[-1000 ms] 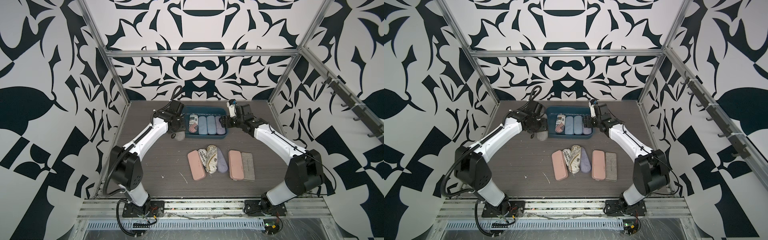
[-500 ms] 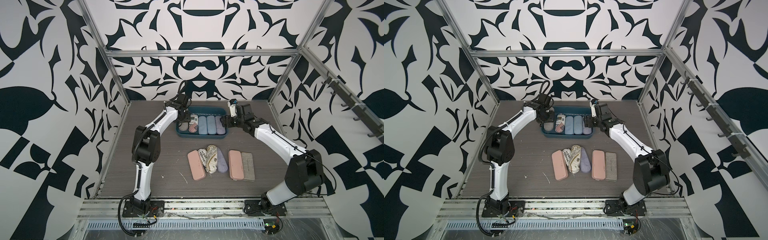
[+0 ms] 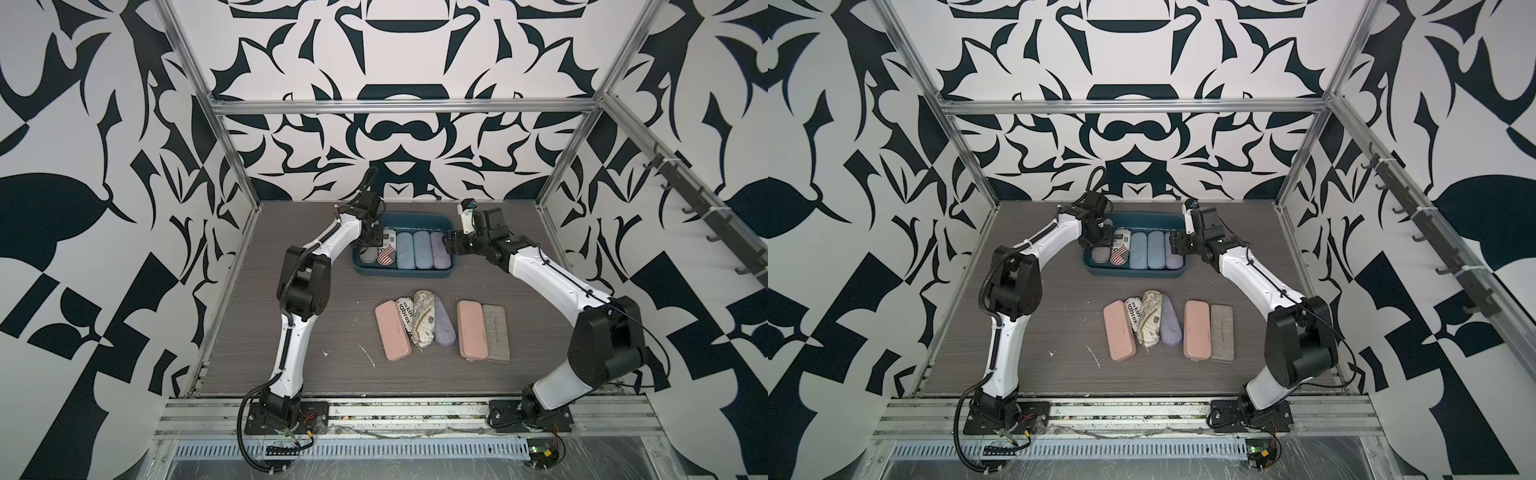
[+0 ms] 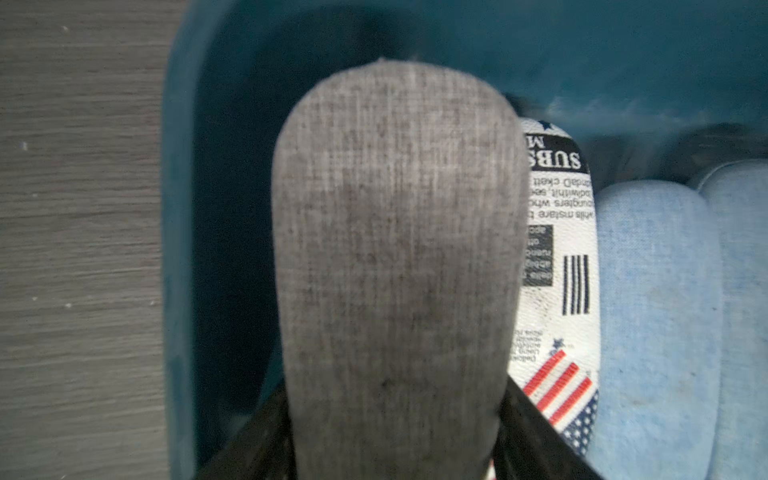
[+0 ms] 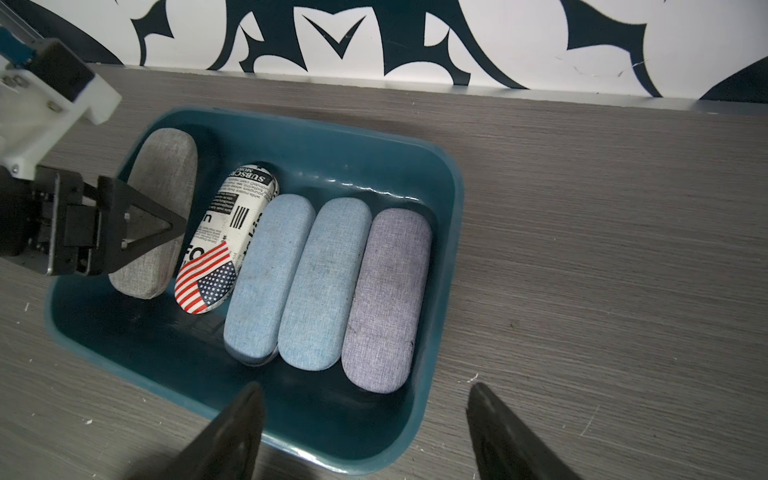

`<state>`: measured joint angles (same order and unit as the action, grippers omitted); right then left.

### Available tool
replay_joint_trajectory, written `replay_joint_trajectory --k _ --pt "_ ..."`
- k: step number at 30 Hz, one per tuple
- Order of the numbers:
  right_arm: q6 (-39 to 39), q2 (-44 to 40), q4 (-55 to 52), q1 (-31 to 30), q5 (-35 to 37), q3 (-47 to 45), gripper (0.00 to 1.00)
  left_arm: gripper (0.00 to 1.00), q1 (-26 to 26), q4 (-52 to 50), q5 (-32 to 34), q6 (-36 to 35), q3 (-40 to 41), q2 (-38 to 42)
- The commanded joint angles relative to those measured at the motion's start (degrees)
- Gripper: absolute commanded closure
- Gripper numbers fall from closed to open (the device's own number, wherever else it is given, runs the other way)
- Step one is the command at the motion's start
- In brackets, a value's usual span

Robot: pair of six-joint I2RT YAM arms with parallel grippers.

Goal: Put the glasses cases into the storage boxes
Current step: Place the glasses case in the storage box.

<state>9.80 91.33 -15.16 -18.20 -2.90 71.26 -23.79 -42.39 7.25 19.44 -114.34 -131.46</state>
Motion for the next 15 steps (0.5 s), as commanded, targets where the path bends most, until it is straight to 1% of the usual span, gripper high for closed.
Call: replay_joint_trajectory --k 1,6,8,9,13,15 --pt "-0.71 0.20 0.74 0.52 0.17 1.95 0.20 0.40 0.02 -2.42 -0.18 -0.09 -2.35 -1.83" --pt "-0.69 0.69 0.83 0.88 -0.17 2.04 0.20 0.39 -0.01 -3.79 0.05 0.20 -3.07 -3.19" --pt "-0.66 0.91 0.83 0.97 -0.22 2.12 0.20 0.37 0.06 -4.29 0.32 0.34 -3.03 -3.28" --pt "-0.62 1.02 0.81 1.07 -0.29 2.21 0.20 0.36 0.00 -4.66 0.50 0.47 -2.94 -3.33" --pt "-0.59 1.30 0.78 1.19 -0.44 2.34 0.20 0.24 0.04 -4.89 0.39 1.03 -1.58 -2.18" --pt "-0.60 1.48 0.74 1.27 -0.50 2.39 0.20 0.20 0.03 -4.87 0.20 1.29 -0.61 -1.25"
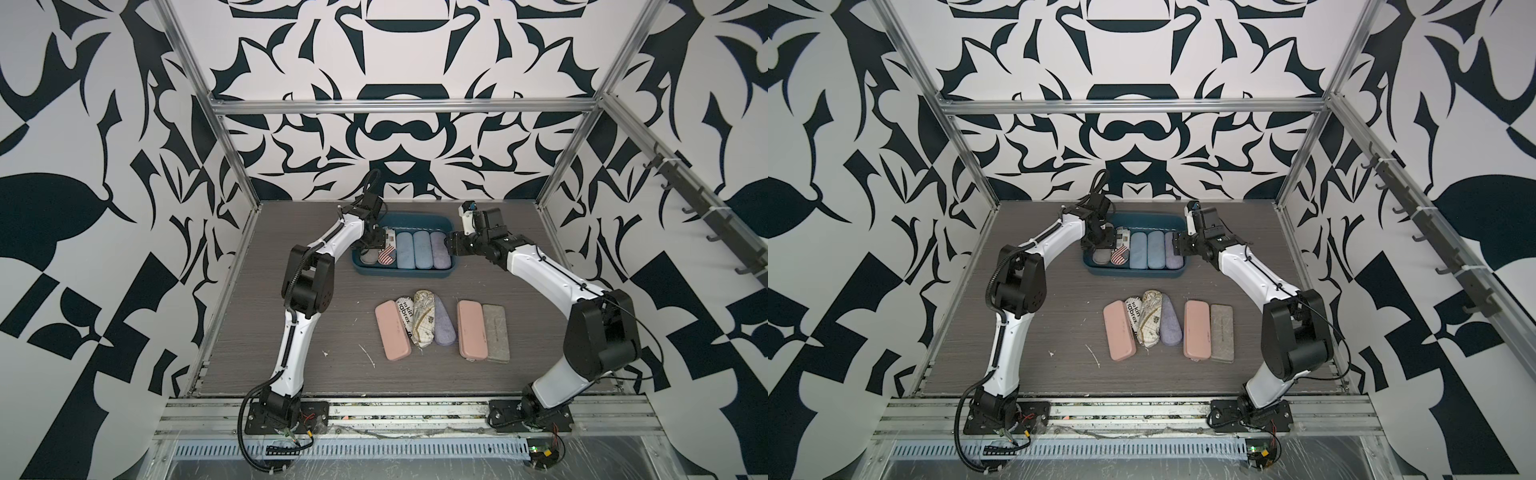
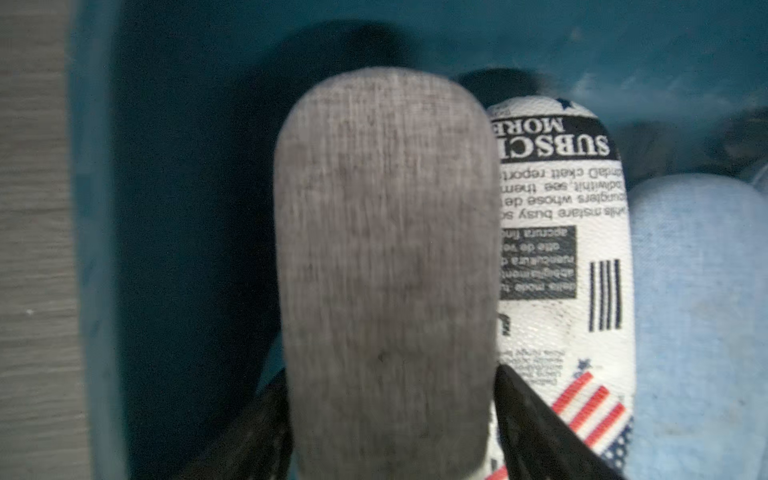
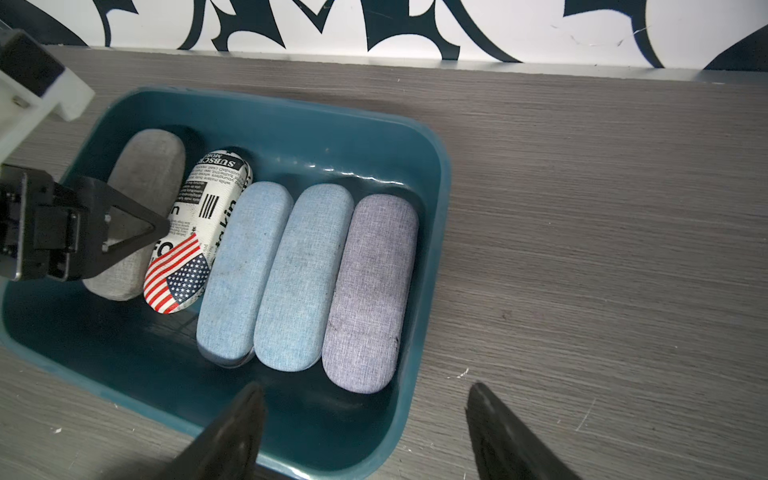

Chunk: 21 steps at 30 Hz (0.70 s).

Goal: Put the glasses cases into the storage boxes
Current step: Place the glasses case in the storage box.

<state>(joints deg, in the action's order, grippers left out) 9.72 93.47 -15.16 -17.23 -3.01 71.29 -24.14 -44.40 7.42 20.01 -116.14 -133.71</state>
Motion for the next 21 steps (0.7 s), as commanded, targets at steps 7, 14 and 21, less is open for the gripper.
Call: replay_joint_trajectory --k 7,14,21 --pt "-0.53 -0.31 0.57 0.28 -0.48 2.68 0.20 0.16 0.38 -2.79 -0.99 1.34 2.59 4.57" --pt "-0.34 -0.46 0.39 0.36 -0.50 2.81 0.20 0.16 0.33 -2.58 -2.45 2.20 1.30 8.54" --pt "-0.42 -0.66 0.14 0.36 -0.40 2.80 0.20 0.16 0.34 -2.82 -3.64 1.79 -0.80 11.71"
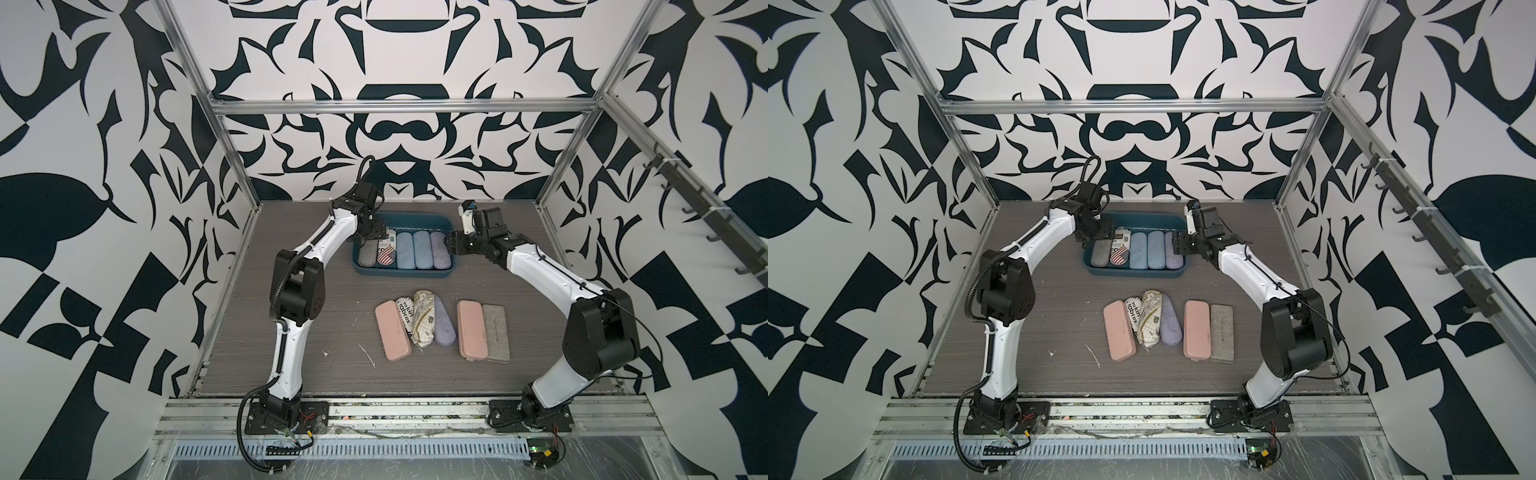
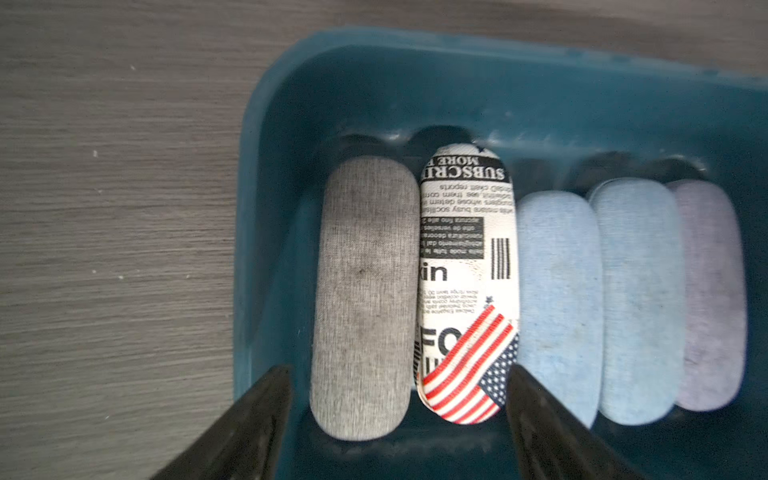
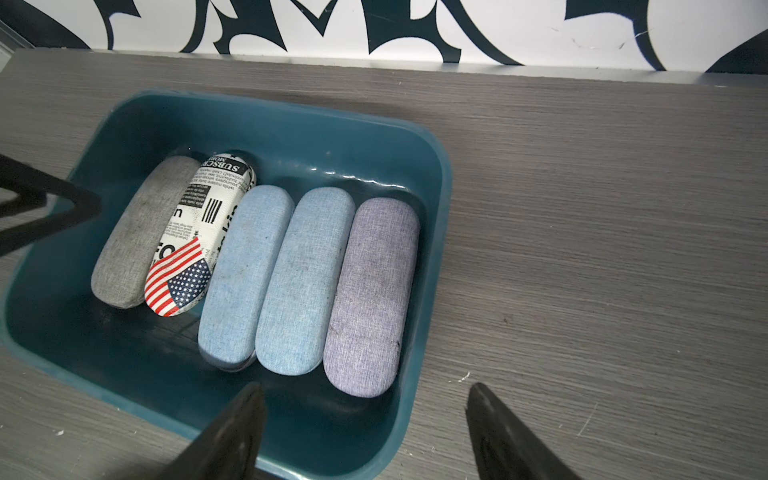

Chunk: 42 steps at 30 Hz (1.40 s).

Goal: Put the glasses cases into the storage boxes
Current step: Place the glasses case in the storage box, then pick up the glasses case.

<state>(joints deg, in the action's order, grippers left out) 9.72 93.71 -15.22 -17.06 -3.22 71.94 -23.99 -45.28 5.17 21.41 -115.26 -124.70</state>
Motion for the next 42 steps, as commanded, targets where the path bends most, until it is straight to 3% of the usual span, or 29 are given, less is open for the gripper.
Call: replay_joint_trajectory --k 1,7,13,16,20,29,42 --pt "-0.41 -0.98 0.13 0.18 -0.20 2.11 0.20 0.16 0.26 -1.64 -1.89 0.59 -1.61 3.42" --pt "-0.31 -2.90 -2.56 0.13 -0.11 2.48 0.20 0.16 0.08 1.88 -4.83 1.79 1.89 9.36" --pt "1.13 -6.43 -6.20 -0.91 -2.47 2.24 0.20 0.16 -1.77 5.40 -5.99 3.63 10.53 18.10" --pt "2.21 -7.81 -9.67 -3.47 -2.15 2.06 0.20 0.16 -2.60 8.18 -5.82 4.98 17.24 22.97" --pt "1.89 -8.30 -16.16 -11.32 1.98 3.09 0.18 0.16 -2.48 12.07 -5.49 5.77 24.94 27.94" --pt "14.56 -4.42 -21.37 -22.81 6.43 0.32 0.15 0.16 -2.55 17.94 -6.84 6.89 31.35 31.00" --pt "24.46 1.57 -23.32 -27.40 12.32 -1.33 0.13 0.16 -2.49 20.87 -8.76 6.65 33.52 29.99"
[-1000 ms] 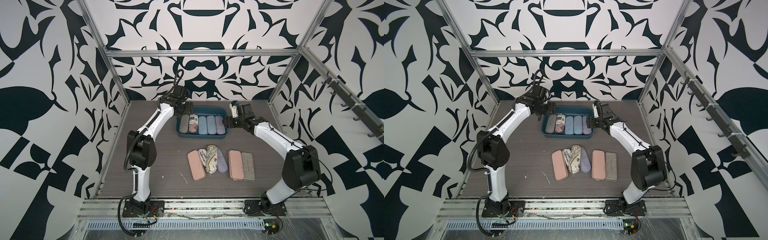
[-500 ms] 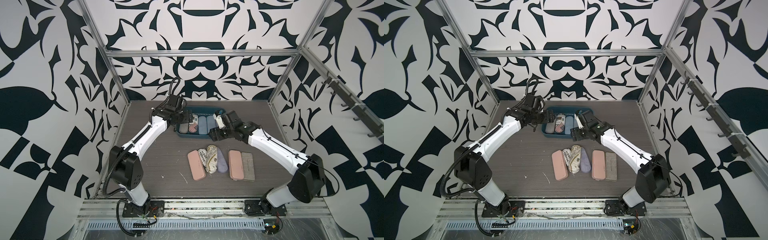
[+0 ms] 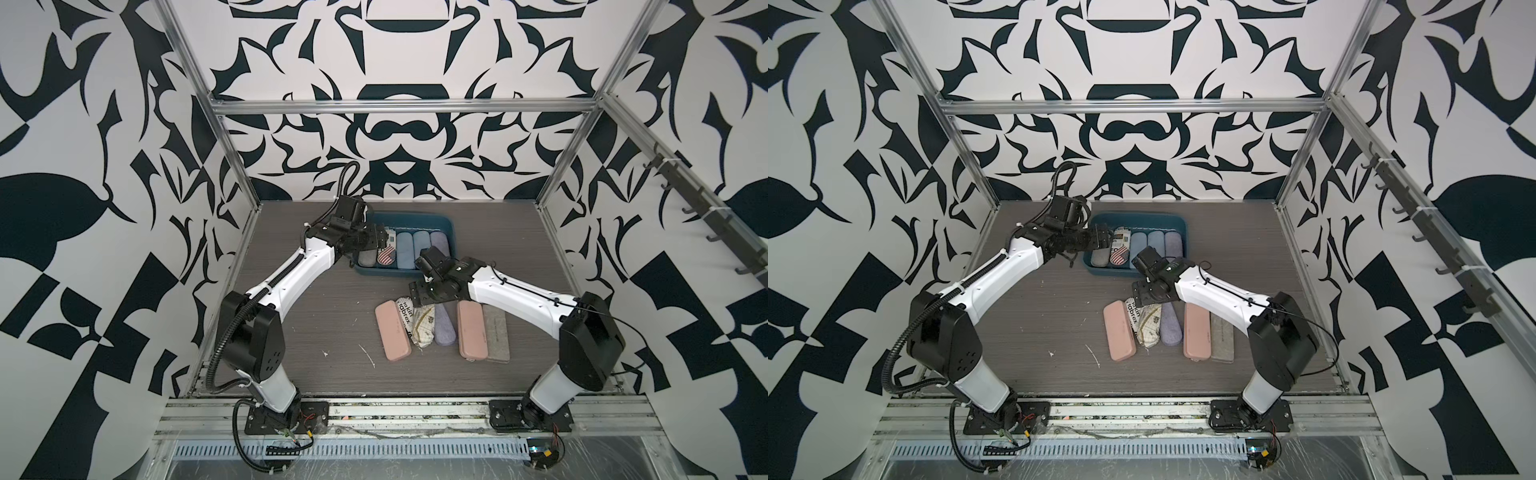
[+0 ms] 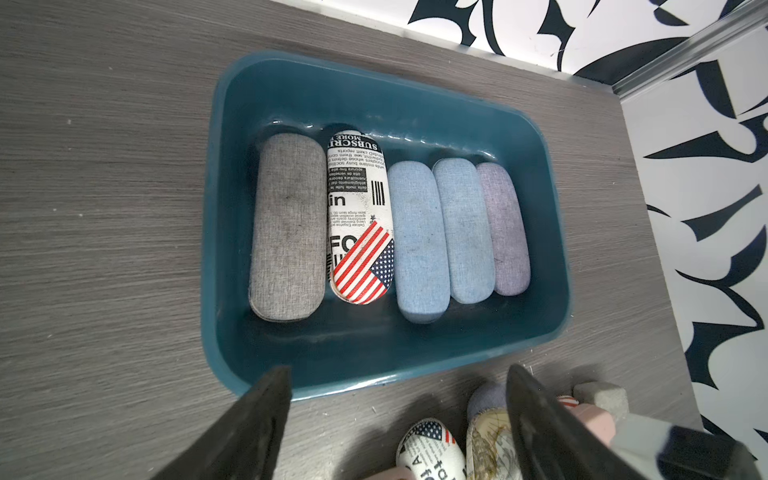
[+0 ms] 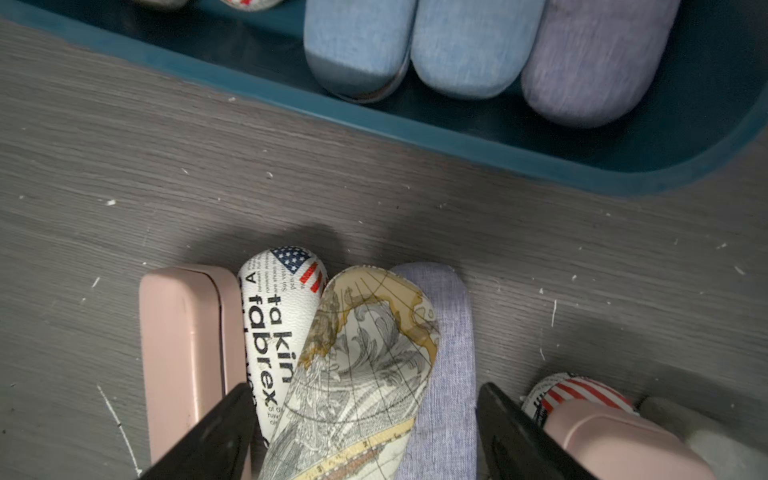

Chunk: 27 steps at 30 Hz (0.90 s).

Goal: Put the glasses cases into the storage boxes
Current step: Pick up the glasses case.

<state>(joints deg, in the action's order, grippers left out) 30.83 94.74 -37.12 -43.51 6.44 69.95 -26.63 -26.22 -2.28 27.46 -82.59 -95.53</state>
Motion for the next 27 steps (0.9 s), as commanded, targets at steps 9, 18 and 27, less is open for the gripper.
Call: replay_joint_trajectory --k 9,18,27 --pt "4.77 3.99 -3.31 -2.00 1.70 1.72 0.13 0.16 0.27 3.21 -3.04 0.74 2.09 -0.19" --pt "4.33 6.34 -6.35 -3.59 3.58 3.83 0.30 0.16 1.08 4.15 -4.53 1.07 2.95 -0.65" --pt "3.60 4.16 -9.63 -3.60 6.61 6.73 0.44 0.16 1.85 4.50 -5.10 1.28 3.80 -0.28"
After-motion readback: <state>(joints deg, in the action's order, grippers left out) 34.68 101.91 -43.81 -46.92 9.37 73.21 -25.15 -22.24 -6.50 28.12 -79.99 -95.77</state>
